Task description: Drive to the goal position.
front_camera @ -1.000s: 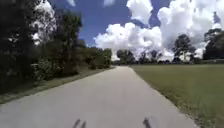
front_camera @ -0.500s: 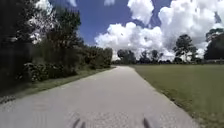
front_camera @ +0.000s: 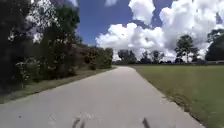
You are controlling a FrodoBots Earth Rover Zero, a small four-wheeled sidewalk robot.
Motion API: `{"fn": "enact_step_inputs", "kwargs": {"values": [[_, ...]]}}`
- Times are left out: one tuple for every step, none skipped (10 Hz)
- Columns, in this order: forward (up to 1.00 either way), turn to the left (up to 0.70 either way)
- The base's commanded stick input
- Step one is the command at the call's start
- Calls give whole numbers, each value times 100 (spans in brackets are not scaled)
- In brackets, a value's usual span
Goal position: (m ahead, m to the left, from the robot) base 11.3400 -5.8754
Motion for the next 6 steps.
{"fn": "enact_step_inputs", "kwargs": {"values": [[70, -35], [70, -27], [70, 0], [70, 0], [70, 0], [70, 0]]}}
